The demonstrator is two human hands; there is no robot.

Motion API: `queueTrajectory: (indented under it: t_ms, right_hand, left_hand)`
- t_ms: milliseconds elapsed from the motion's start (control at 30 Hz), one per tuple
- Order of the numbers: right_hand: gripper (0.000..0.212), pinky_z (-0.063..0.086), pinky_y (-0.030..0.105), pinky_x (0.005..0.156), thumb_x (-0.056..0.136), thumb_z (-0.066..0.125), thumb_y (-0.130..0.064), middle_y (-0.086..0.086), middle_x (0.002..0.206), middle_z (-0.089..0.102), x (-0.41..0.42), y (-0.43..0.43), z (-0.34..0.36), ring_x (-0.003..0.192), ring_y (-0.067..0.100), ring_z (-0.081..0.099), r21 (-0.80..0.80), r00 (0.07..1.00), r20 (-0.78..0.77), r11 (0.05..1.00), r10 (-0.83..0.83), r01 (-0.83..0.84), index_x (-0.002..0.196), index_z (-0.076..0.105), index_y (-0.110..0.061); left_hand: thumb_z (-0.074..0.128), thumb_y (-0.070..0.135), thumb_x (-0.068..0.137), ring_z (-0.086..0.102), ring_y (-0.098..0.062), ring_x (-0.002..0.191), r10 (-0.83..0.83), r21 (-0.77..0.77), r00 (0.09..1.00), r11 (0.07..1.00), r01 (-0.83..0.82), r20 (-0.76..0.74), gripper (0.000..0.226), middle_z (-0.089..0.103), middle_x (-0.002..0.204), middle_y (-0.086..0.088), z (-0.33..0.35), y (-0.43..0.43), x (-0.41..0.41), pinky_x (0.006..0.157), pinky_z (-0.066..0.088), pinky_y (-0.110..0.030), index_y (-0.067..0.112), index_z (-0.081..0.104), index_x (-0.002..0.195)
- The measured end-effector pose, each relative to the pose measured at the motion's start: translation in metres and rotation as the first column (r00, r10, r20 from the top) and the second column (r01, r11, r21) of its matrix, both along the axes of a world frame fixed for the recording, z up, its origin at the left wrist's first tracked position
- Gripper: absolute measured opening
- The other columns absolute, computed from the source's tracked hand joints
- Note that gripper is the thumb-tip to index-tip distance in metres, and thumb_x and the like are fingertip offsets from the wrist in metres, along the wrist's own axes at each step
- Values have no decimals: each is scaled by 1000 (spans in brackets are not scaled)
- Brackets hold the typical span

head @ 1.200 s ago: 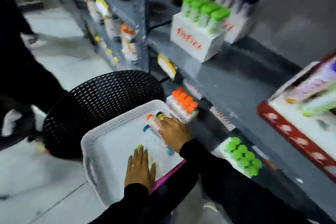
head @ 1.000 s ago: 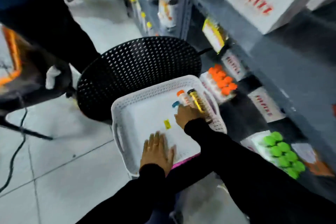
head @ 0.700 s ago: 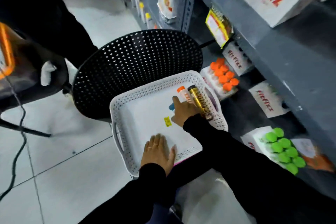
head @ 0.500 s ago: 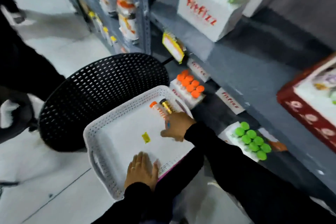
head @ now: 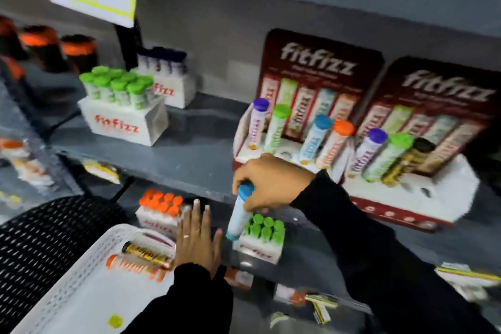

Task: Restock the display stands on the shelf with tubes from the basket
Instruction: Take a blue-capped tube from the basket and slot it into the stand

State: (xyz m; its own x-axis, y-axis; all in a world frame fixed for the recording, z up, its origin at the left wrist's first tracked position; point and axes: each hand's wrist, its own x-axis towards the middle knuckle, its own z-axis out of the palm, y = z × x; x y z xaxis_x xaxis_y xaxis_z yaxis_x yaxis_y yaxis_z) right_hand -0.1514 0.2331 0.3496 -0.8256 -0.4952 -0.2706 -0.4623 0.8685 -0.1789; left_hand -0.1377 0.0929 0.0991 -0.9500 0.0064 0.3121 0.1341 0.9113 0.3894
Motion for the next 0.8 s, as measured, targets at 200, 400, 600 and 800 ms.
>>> queueTrajectory:
  t_ms: [200, 400, 600, 800]
  right_hand:
    - [16, 40, 21, 61, 87, 64, -19, 2, 101, 74, 8, 69, 33, 78, 10, 60, -132, 984, -23, 976, -178, 173, 98, 75, -16]
    - [34, 41, 23, 77, 86, 67, -16, 2, 122, 66, 21, 113, 44, 100, 16, 59, -94, 950, -58, 949, -306, 300, 120, 66, -16]
    - [33, 42, 6, 55, 80, 67, 3, -4, 96, 66, 40, 153, 55, 74, 6, 53, -88, 915, -57, 915, -399, 393, 105, 73, -16]
    - [19, 55, 38, 91, 80, 71, -2, 2, 110, 72, 53, 188, 56, 103, 20, 63, -133, 867, -31, 862, -497, 489, 93, 76, -15]
  left_hand:
    - [9, 45, 95, 30, -33, 128, -235, -121, 971, 964, 238, 42, 71, 49, 131, -24, 33, 56, -24, 109, 9, -40, -6, 49, 123]
    - [5, 49, 95, 54, -37, 112, -256, -213, 961, 938, 274, 108, 80, 60, 118, -23, 46, 85, -35, 107, 9, -35, -8, 59, 112]
    - [6, 48, 95, 53, -37, 113, -222, -209, 973, 950, 230, 62, 80, 59, 118, -25, 41, 90, -32, 101, 23, -42, -10, 58, 113]
    - [8, 49, 95, 52, -40, 112, -222, -215, 975, 953, 215, -9, 79, 59, 118, -27, 38, 91, -32, 100, 24, -45, -10, 57, 113]
